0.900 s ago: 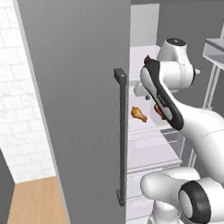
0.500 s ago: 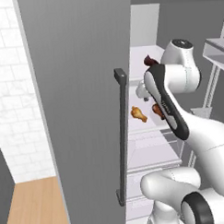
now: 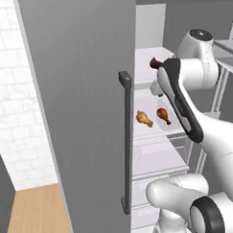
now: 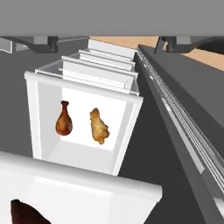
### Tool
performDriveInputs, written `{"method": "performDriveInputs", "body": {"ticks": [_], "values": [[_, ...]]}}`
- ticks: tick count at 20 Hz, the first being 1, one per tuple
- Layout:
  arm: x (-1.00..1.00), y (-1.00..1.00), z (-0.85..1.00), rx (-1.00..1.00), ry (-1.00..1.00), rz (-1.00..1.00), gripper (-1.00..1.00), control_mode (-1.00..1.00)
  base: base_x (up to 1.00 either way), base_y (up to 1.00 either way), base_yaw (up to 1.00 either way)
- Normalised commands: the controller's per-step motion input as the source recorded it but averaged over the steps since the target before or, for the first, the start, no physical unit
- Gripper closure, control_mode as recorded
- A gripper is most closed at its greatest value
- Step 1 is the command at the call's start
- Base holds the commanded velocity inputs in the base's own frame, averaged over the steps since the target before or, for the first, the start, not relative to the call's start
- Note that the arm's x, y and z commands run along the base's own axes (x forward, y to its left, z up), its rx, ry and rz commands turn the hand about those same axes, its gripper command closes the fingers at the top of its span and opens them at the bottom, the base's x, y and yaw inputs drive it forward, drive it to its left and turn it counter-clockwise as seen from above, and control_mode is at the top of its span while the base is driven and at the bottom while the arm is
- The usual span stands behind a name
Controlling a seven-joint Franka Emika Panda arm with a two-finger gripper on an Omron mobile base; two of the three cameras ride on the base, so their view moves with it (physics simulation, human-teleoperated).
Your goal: Place one potato and one chicken drumstick in each tupperware on the nearby counter, to pack two identical lunches.
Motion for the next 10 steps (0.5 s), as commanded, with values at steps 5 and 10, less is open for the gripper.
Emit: {"method": "performDriveInputs", "body": {"ticks": [5, 10], "values": [[0.40, -0.23, 0.35, 0.00, -0.09, 0.01, -1.00, -1.00, 0.00, 0.00, 0.00], [0.69, -0.24, 0.13, 0.00, -0.10, 0.00, -1.00, -1.00, 0.00, 0.00, 0.00]]}}
